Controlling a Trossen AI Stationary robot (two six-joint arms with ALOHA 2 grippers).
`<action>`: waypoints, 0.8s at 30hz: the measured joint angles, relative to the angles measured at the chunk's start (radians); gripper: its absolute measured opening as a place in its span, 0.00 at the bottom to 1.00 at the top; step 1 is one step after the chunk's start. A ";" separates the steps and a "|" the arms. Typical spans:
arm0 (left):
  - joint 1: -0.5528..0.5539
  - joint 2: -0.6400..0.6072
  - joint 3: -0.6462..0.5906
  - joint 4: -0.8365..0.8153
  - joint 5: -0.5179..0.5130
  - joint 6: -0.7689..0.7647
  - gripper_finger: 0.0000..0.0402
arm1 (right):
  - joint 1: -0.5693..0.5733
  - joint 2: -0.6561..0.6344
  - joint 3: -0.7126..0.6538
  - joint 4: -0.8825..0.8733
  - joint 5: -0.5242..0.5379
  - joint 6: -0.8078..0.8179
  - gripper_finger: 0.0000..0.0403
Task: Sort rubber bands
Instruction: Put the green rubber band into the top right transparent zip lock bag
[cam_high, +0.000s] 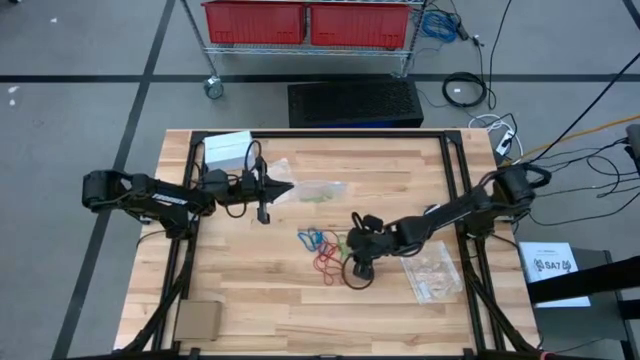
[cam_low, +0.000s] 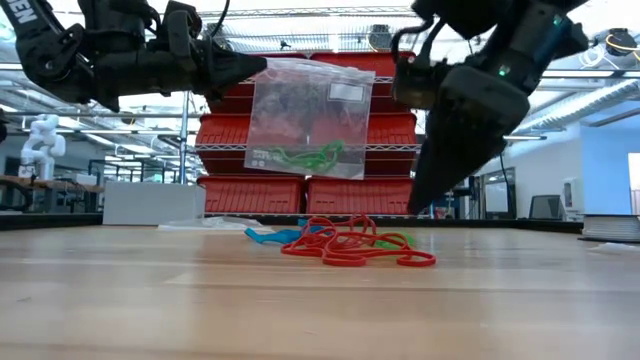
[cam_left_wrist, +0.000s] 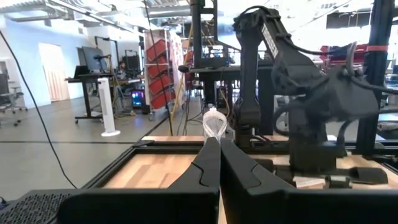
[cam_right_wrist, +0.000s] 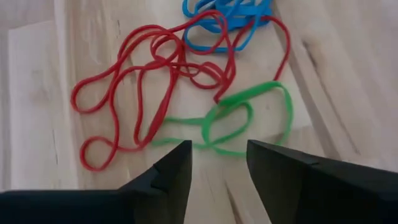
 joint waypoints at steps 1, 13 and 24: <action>0.000 0.000 0.000 0.000 0.000 0.000 0.00 | -0.002 0.008 0.000 0.008 -0.007 0.000 0.36; 0.000 0.000 0.000 -0.022 -0.005 0.000 0.00 | -0.023 0.076 0.000 0.006 -0.031 -0.058 0.23; 0.001 0.000 0.000 -0.026 -0.009 0.001 0.00 | -0.040 0.048 0.000 -0.007 -0.025 -0.091 0.02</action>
